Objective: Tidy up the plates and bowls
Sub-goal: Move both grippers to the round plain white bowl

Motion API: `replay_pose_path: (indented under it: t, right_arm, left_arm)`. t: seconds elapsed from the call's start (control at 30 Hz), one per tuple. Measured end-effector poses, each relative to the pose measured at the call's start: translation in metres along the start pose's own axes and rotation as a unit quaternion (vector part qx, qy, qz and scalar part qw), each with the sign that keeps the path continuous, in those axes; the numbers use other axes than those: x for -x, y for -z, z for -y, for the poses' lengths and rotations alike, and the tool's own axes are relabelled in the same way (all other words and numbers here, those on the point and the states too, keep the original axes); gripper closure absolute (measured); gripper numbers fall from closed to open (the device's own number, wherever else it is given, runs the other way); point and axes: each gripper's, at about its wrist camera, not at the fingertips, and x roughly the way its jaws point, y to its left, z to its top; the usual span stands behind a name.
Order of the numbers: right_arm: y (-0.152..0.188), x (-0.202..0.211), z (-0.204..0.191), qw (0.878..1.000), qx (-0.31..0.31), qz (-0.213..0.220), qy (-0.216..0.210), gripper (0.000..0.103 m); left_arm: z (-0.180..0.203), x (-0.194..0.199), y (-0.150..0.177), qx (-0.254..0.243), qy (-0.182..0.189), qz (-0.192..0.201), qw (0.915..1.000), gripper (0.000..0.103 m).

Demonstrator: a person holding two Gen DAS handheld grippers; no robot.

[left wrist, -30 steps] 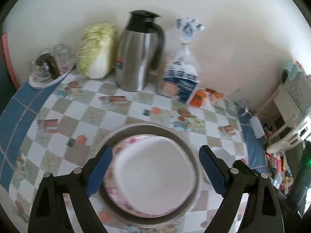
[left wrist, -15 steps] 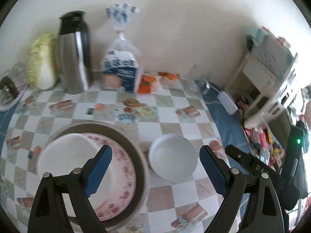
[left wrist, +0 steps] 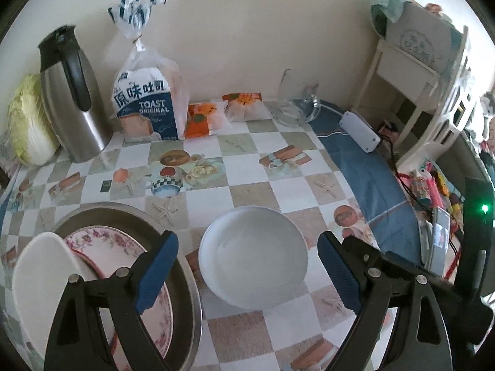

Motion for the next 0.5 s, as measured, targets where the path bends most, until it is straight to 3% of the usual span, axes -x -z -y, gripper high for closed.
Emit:
replay_pose_path:
  t: [0.5]
  right_arm:
    - [0.008, -0.037, -0.016, 0.999, 0.03, -0.038, 0.002, 0.008]
  left_arm:
    - [-0.015, -0.03, 0.0, 0.013, -0.023, -0.017, 0.9995, 0.011]
